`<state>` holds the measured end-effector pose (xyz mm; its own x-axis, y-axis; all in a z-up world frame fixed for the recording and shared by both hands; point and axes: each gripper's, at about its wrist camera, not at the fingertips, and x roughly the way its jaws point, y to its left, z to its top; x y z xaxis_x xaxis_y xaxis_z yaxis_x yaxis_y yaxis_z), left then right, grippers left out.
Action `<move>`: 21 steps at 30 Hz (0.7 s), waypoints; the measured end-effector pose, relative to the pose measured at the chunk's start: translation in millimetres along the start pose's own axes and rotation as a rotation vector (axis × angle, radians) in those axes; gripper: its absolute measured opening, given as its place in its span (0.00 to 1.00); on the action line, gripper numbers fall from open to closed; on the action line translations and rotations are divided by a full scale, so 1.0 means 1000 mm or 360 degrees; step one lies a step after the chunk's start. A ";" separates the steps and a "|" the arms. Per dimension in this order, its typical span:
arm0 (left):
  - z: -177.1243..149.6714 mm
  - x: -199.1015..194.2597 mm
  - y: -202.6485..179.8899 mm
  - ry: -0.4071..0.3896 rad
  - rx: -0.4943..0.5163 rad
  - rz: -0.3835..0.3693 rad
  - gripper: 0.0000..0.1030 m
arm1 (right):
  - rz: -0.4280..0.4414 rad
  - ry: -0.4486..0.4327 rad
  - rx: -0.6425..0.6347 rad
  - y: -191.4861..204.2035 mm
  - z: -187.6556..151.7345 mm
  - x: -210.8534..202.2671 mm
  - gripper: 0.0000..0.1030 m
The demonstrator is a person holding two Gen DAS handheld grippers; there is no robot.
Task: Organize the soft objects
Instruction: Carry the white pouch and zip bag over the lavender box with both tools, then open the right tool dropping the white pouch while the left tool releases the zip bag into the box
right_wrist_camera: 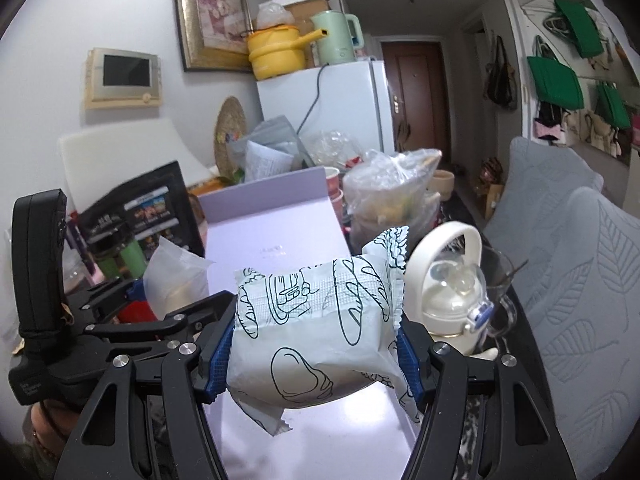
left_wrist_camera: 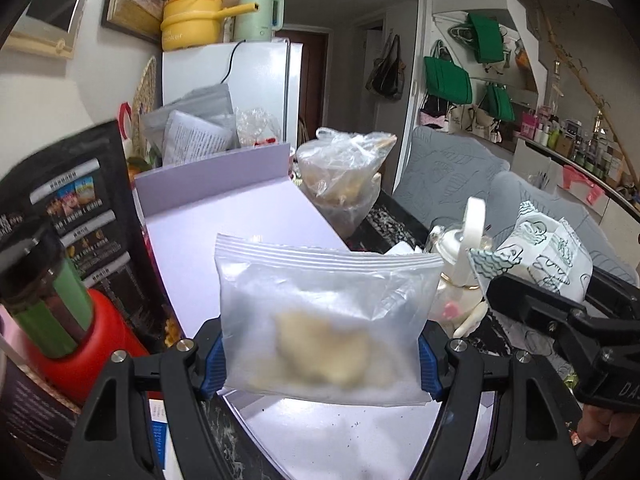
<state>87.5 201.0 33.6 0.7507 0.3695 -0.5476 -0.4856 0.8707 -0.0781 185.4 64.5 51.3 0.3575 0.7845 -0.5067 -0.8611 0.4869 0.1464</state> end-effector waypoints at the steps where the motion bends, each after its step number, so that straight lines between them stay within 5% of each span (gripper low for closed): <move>1: -0.003 0.005 0.001 0.0018 -0.0011 -0.0002 0.71 | -0.0005 0.0027 0.0010 -0.002 -0.002 0.006 0.64; 21: -0.033 0.072 0.003 0.0351 0.0048 0.0098 0.71 | -0.0016 0.0366 0.0060 -0.014 -0.030 0.069 0.65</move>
<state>125.1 219.7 -33.6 0.6023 0.3454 -0.7197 -0.5115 0.8592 -0.0156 211.5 100.4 -11.6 0.2707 0.6735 -0.6879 -0.8421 0.5119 0.1698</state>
